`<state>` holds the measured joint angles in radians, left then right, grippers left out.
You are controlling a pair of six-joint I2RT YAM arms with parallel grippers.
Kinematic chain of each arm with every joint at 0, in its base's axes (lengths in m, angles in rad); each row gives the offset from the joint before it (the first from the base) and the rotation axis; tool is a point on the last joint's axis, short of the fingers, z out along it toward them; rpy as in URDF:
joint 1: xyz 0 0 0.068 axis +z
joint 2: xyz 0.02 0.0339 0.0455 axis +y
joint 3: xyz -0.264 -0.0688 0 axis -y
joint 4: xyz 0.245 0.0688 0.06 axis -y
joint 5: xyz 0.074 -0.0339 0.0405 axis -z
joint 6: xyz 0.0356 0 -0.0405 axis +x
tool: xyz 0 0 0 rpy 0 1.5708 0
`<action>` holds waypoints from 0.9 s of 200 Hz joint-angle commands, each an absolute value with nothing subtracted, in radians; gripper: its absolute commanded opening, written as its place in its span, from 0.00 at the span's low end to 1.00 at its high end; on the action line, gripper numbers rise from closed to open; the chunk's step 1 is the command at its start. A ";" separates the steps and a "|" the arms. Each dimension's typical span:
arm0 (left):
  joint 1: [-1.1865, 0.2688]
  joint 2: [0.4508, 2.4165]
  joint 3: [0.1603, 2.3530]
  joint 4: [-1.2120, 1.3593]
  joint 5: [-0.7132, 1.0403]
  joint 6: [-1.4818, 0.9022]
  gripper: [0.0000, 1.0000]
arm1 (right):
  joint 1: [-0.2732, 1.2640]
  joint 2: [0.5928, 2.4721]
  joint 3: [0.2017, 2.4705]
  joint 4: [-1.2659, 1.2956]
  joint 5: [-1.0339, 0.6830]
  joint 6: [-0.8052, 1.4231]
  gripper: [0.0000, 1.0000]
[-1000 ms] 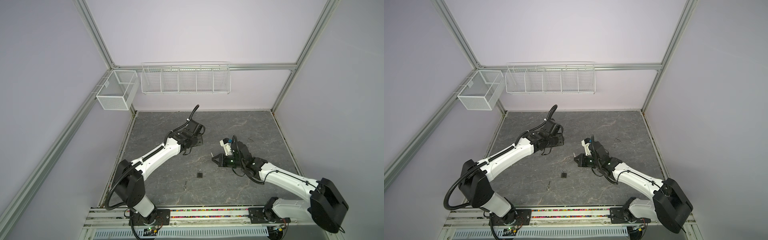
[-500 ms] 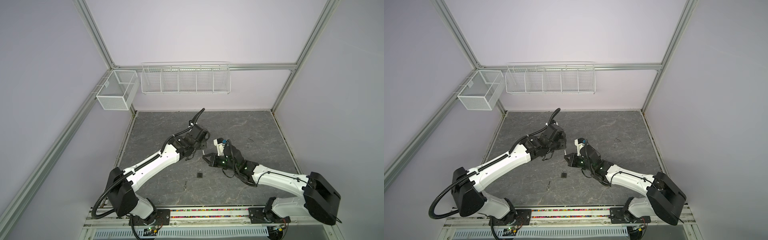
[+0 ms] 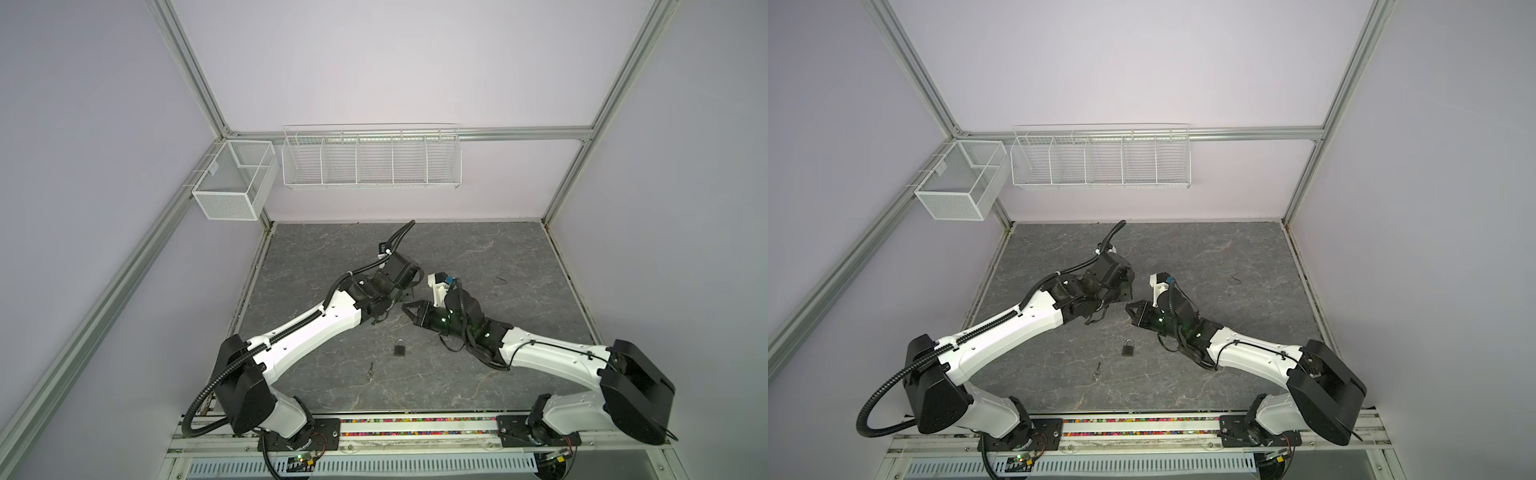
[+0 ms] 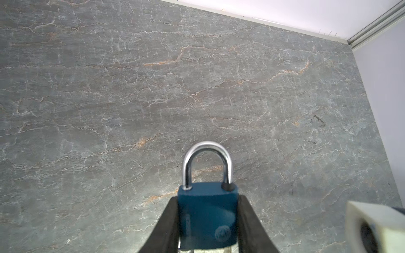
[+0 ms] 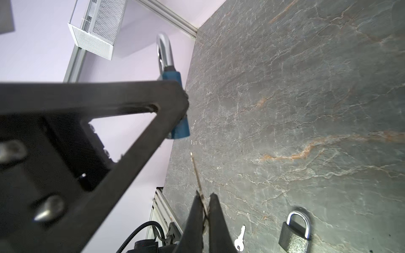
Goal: Unlock with the key
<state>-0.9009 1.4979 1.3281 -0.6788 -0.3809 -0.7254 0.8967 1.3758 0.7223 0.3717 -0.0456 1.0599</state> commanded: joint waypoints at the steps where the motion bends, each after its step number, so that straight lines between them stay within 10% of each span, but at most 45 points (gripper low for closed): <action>1: -0.907 1.482 1.353 -0.660 -0.411 -0.745 0.00 | 0.906 1.393 0.746 0.417 -0.057 1.107 0.06; 180: -0.908 1.471 1.319 -0.645 -0.429 -0.744 0.00 | 0.877 1.457 0.776 0.503 -0.117 1.150 0.06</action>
<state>-0.9039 1.4979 1.3254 -0.6632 -0.4042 -0.7296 0.8886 1.4467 0.7609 0.4625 -0.0982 1.1164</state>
